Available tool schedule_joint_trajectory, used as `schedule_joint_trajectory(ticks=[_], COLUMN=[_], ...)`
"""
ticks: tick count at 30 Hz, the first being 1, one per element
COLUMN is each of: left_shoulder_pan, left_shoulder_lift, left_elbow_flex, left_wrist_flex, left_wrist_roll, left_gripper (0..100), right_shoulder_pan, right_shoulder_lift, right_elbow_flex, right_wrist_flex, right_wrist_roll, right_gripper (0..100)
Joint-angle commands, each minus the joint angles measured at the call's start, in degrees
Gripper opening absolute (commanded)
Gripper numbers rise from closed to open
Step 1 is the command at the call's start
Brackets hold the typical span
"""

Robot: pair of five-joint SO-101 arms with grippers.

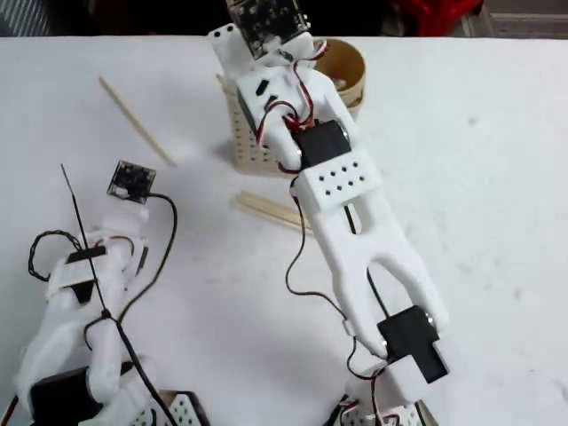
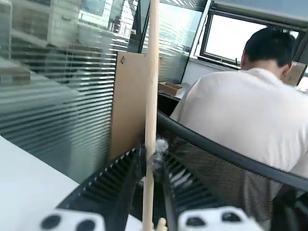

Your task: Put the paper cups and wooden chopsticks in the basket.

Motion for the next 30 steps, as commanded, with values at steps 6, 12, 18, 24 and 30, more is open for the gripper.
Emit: schedule_joint_trajectory(ticks=[6, 12, 18, 24, 30], left_shoulder_pan=[0.92, 0.92, 0.92, 0.92, 0.92], left_shoulder_lift=[-1.80, -1.80, -1.80, -1.80, -1.80], left_elbow_flex=[0.09, 0.09, 0.09, 0.09, 0.09], left_wrist_flex=[-0.88, -0.88, -0.88, -0.88, -0.88], left_wrist_roll=[-0.62, -0.62, -0.62, -0.62, -0.62], left_gripper=[10, 10, 10, 10, 10], right_shoulder_pan=[1.45, 1.45, 0.31, 0.13, -1.71], right_shoulder_lift=[-0.48, -0.66, -7.69, -17.54, -17.19], right_elbow_flex=[-2.11, -2.20, -2.11, -1.93, 7.91], right_wrist_flex=[-1.54, 1.27, 31.16, 59.91, 65.80], right_wrist_roll=[-8.70, -8.70, -8.97, -8.62, 3.96], right_gripper=[11.8, 7.1, 2.5, 2.7, 2.4])
